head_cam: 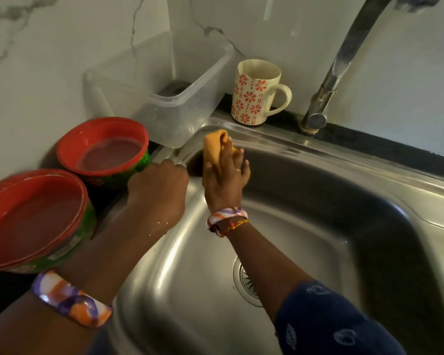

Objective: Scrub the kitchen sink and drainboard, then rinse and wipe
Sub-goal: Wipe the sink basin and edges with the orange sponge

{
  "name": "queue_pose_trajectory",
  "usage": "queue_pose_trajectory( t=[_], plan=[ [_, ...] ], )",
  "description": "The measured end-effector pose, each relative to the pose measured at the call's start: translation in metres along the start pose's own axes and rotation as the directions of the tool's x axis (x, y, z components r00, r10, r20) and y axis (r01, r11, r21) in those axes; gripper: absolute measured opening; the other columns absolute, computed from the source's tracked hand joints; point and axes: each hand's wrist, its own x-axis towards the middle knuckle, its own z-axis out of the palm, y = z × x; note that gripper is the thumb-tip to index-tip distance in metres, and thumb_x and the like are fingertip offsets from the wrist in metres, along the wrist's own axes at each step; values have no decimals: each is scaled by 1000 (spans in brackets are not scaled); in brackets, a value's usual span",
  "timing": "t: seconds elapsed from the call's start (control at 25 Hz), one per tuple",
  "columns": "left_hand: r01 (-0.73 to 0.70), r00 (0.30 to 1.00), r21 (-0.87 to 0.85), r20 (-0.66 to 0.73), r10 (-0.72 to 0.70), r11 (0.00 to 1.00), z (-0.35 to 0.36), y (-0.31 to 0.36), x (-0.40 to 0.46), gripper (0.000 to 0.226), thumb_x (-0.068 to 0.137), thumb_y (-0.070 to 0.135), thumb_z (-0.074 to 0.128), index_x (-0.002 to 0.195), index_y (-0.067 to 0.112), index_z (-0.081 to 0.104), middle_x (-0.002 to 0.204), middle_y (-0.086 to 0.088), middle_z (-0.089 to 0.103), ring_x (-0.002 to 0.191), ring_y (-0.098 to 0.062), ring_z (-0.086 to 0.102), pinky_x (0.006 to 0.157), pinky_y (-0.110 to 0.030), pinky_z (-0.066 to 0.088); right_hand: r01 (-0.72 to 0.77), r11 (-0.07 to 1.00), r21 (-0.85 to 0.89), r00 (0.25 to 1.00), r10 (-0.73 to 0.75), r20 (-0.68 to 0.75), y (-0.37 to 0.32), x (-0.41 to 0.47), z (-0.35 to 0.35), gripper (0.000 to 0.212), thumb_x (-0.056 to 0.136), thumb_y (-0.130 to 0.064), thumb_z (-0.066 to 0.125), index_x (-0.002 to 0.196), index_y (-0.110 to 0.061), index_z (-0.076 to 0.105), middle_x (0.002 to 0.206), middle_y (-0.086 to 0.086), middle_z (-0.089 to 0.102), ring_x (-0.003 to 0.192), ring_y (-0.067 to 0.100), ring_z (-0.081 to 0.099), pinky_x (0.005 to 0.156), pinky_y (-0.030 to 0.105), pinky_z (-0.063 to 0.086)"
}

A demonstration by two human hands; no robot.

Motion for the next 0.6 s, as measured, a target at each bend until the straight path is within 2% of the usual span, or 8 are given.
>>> queue_pose_trajectory(
  t=[0.08, 0.12, 0.16, 0.24, 0.32, 0.44, 0.52, 0.6],
  plan=[
    [5, 1000, -29, 5, -5, 1000, 0, -2, 1, 27, 93, 9, 48, 119, 14, 50, 115, -4, 54, 106, -23, 57, 67, -27, 37, -85, 987, -138, 991, 99, 91, -13, 12, 17, 56, 95, -33, 45, 147, -34, 25, 158, 15, -4, 145, 32, -4, 113, 49, 15],
    [5, 1000, -44, 6, -5, 999, 1, -3, 1, 26, 93, 10, 48, 119, 14, 51, 115, -4, 54, 106, -23, 57, 67, -27, 37, -91, 986, -142, 991, 104, 82, -15, 15, 23, 52, 95, -25, 48, 145, -31, 32, 157, 18, -2, 143, 36, 3, 111, 49, 21],
    [6, 1000, -57, 4, -6, 998, 1, -5, 1, 26, 93, 10, 48, 118, 14, 51, 115, -4, 54, 106, -23, 57, 68, -27, 37, -21, 995, -97, 999, 24, 29, -16, 17, 26, 48, 94, -15, 50, 141, -24, 43, 154, 22, 16, 137, 40, 23, 108, 46, 32],
    [5, 1000, -68, 1, -5, 998, 1, -7, 1, 26, 92, 8, 50, 118, 13, 52, 115, -5, 55, 107, -24, 57, 68, -27, 38, 236, 969, -74, 959, -245, -141, -14, 20, 18, 41, 86, 3, 53, 123, -12, 63, 124, 19, 57, 104, 39, 58, 91, 44, 51],
    [-3, 1000, -76, 1, 3, 997, 1, -8, 1, 28, 92, 6, 49, 119, 12, 53, 117, -6, 55, 109, -25, 57, 71, -29, 43, 291, 923, -252, 912, -347, -217, -16, 31, -5, 41, 83, 5, 52, 118, -12, 65, 116, 14, 65, 98, 37, 61, 82, 39, 52],
    [-17, 1000, -83, -9, 17, 996, 1, -7, 1, 30, 93, 6, 48, 122, 10, 51, 121, -7, 53, 113, -25, 54, 80, -31, 47, 204, 703, -681, 939, -337, -66, -36, 55, -30, 37, 93, -9, 45, 127, -17, 58, 127, 11, 57, 114, 35, 52, 81, 36, 46],
    [-33, 999, -85, -17, 32, 996, 1, -5, 1, 30, 94, 8, 47, 124, 9, 50, 124, -7, 51, 115, -25, 53, 85, -30, 47, 234, 519, -822, 952, -295, 85, -49, 60, -28, 31, 94, -9, 43, 120, -13, 61, 123, 12, 57, 115, 34, 52, 78, 36, 46],
    [-43, 999, -85, -13, 43, 995, 2, -5, 2, 30, 94, 8, 48, 124, 9, 50, 124, -8, 50, 115, -24, 52, 87, -29, 47, 248, 540, -804, 969, -149, 199, -55, 61, -17, 31, 95, -5, 39, 118, -7, 60, 123, 15, 57, 117, 34, 53, 85, 36, 47]
  ],
)
